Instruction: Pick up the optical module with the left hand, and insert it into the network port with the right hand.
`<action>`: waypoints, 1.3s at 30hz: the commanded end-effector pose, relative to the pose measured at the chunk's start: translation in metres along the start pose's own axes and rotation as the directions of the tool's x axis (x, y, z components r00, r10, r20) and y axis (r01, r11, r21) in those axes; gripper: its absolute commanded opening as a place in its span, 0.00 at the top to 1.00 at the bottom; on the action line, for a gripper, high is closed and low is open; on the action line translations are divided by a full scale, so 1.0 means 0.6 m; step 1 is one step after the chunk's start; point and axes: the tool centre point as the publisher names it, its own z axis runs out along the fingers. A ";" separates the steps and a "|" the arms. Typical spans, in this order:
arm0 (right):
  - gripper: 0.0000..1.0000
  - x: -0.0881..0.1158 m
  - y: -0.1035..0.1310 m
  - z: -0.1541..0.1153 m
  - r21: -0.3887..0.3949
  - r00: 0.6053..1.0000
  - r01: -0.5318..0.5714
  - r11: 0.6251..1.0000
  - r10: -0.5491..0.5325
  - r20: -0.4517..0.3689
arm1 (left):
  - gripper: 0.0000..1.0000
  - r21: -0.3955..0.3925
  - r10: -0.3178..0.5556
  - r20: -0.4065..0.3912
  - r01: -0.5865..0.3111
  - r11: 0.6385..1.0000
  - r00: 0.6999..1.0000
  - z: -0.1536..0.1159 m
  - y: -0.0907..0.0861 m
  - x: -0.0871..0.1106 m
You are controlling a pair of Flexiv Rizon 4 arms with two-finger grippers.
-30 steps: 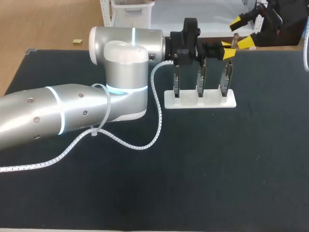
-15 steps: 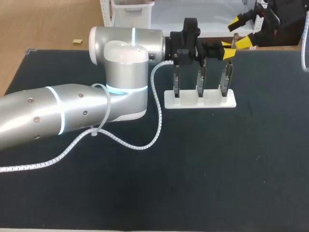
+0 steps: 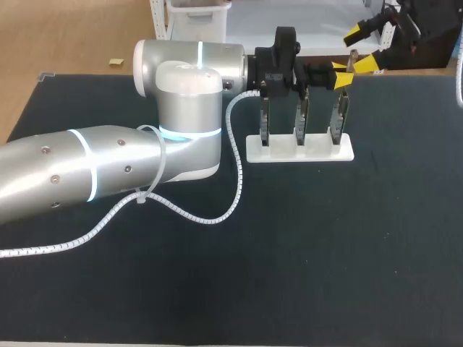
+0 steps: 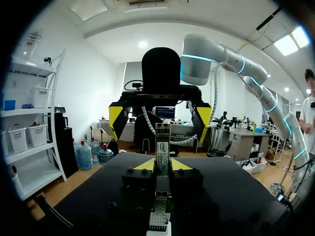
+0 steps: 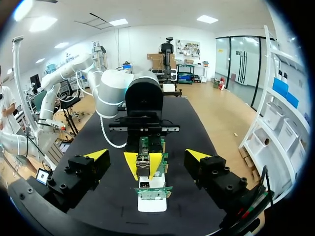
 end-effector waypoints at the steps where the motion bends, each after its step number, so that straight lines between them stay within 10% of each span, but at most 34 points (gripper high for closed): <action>1: 0.00 0.001 0.013 0.000 0.015 1.000 0.000 1.000 0.000 0.002 | 1.00 -0.003 0.000 -0.001 0.000 1.000 1.000 -0.001 -0.002 0.000; 11: 0.00 0.001 0.014 0.001 0.009 1.000 0.004 1.000 -0.004 0.006 | 1.00 -0.003 0.000 -0.001 0.000 1.000 1.000 -0.001 -0.002 0.000; 15: 1.00 0.000 0.015 0.001 0.006 1.000 0.007 1.000 -0.008 0.007 | 1.00 -0.003 0.000 -0.001 0.000 1.000 1.000 -0.001 -0.002 0.000; 38: 1.00 0.001 0.016 0.001 0.009 1.000 0.004 1.000 -0.004 0.010 | 1.00 -0.003 0.000 -0.001 0.000 1.000 1.000 -0.001 -0.002 0.000; 39: 1.00 0.001 0.016 0.001 0.009 1.000 0.004 1.000 -0.004 0.010 | 0.79 -0.003 0.000 -0.001 0.000 1.000 1.000 -0.001 -0.002 0.000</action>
